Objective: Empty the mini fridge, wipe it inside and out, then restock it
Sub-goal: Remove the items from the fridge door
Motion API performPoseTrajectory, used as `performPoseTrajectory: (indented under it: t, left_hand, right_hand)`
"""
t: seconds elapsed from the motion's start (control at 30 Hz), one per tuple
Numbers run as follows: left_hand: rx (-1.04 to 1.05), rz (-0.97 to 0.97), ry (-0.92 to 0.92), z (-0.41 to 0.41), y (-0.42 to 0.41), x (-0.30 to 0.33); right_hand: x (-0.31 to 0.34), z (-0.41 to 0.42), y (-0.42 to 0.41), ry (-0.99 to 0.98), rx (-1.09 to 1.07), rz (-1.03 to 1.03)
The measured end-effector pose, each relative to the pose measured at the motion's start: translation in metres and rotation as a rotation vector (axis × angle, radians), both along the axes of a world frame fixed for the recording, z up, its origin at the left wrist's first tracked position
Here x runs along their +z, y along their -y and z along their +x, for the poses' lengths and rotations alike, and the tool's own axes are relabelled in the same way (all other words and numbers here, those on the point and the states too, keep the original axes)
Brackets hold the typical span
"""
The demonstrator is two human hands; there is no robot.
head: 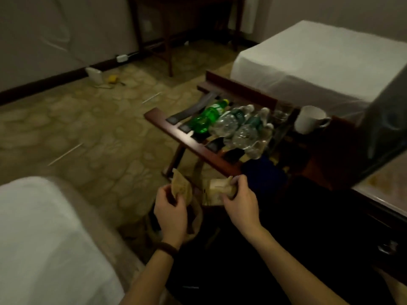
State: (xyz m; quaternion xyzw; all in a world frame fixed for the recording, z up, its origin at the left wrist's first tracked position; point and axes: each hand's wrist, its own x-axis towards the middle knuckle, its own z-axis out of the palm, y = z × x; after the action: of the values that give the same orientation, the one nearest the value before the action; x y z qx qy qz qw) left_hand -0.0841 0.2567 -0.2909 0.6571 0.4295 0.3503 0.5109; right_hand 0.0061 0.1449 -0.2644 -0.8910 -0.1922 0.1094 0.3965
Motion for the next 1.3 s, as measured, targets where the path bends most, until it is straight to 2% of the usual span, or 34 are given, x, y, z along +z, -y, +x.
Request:
performPoseTrajectory:
  t: [0.1, 0.27, 0.4, 0.53, 0.63, 0.77, 0.93, 1.3]
  left_hand:
    - [0.035, -0.067, -0.080, -0.019, -0.032, -0.026]
    - [0.032, -0.066, -0.172, -0.028, -0.060, -0.054]
    - [-0.136, -0.136, -0.313, -0.023, -0.073, -0.066]
    - [-0.247, -0.074, -0.489, -0.015, -0.075, -0.064]
    - [-0.306, -0.014, -0.523, -0.005, -0.068, -0.049]
    - [-0.461, 0.091, -0.474, 0.020, -0.041, -0.010]
    - [-0.644, 0.284, -0.272, 0.060, 0.021, 0.046]
    - [-1.208, 0.530, -0.020, 0.082, 0.266, 0.125]
  right_hand:
    - [-0.021, -0.015, -0.045, -0.002, 0.115, -0.150]
    - [-0.049, -0.022, -0.101, -0.007, 0.205, -0.236]
    - [-0.057, -0.021, -0.121, -0.044, 0.361, -0.429]
    - [-0.051, -0.012, -0.114, -0.050, 0.382, -0.420]
    - [-0.034, -0.003, -0.100, -0.019, 0.347, -0.356]
    - [0.005, 0.011, -0.058, 0.050, 0.238, -0.225]
    - [0.066, 0.021, 0.030, 0.145, 0.017, -0.104]
    - [0.144, -0.042, 0.281, 0.391, -0.486, -0.116]
